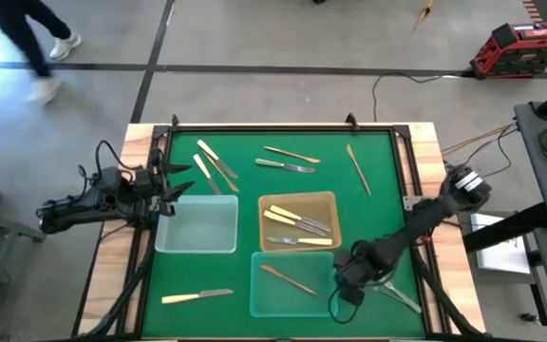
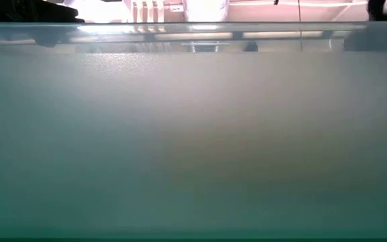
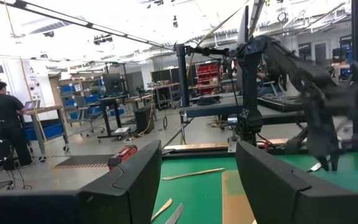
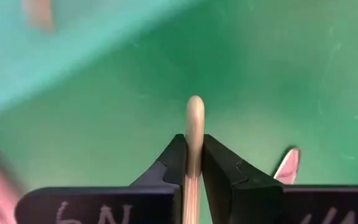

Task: Sort silverware by color (type)
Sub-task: Put the green table knife into the white bin

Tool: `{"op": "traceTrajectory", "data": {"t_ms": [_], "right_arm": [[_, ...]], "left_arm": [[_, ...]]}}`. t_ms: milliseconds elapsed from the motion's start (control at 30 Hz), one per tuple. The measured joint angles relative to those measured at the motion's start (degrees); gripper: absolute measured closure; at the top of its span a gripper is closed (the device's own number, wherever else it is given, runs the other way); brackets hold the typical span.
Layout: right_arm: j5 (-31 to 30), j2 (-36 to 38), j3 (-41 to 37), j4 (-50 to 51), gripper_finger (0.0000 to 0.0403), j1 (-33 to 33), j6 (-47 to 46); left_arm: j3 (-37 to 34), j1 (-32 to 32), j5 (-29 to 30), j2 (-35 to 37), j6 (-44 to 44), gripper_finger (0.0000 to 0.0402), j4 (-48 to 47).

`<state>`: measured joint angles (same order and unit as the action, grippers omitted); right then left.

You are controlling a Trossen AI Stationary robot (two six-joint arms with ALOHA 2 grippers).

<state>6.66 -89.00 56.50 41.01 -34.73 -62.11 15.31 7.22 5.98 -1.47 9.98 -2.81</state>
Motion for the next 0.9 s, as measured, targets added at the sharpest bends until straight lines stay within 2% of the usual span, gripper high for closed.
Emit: {"op": "traceTrajectory", "data": {"t_ms": [133, 267, 400, 500, 600, 733, 800, 900], "right_arm": [[-1.08, 5.82, -0.03, 5.95, 0.0382, 0.19, -1.15], [-5.69, 12.51, 0.14, 5.40, 0.0382, 0.61, -3.32], [-14.79, 19.15, 0.13, 5.36, 0.0382, 0.93, -5.98], [-24.67, 23.87, 0.49, 3.61, 0.0382, 0.90, -5.60], [-35.25, 26.46, 1.07, -1.23, 0.0382, 1.15, -0.38], [-47.87, 27.79, 2.12, -13.78, 0.0382, 2.20, 13.69], [-51.36, 27.62, 2.69, -20.66, 0.0382, 3.09, 21.79], [-53.23, 26.48, 4.02, -30.53, 0.0382, 4.76, 32.88]], "left_arm": [[0.00, -0.01, 0.00, 0.00, 0.00, 0.0209, 0.00], [0.00, 0.00, 0.00, 0.00, -0.01, 0.0209, 0.00], [0.00, 0.00, 0.02, 0.02, -0.02, 0.0209, 0.00], [0.00, 0.00, 0.01, 0.02, 0.00, 0.0209, 0.01], [-0.02, 0.00, 0.02, 0.01, -0.02, 0.0209, 0.01], [-0.01, -0.02, 0.02, 0.02, 0.00, 0.0209, 0.00], [0.00, -0.01, 0.02, 0.02, -0.01, 0.0209, 0.01], [-0.01, -0.02, 0.01, 0.02, -0.02, 0.0209, 0.00]]}}
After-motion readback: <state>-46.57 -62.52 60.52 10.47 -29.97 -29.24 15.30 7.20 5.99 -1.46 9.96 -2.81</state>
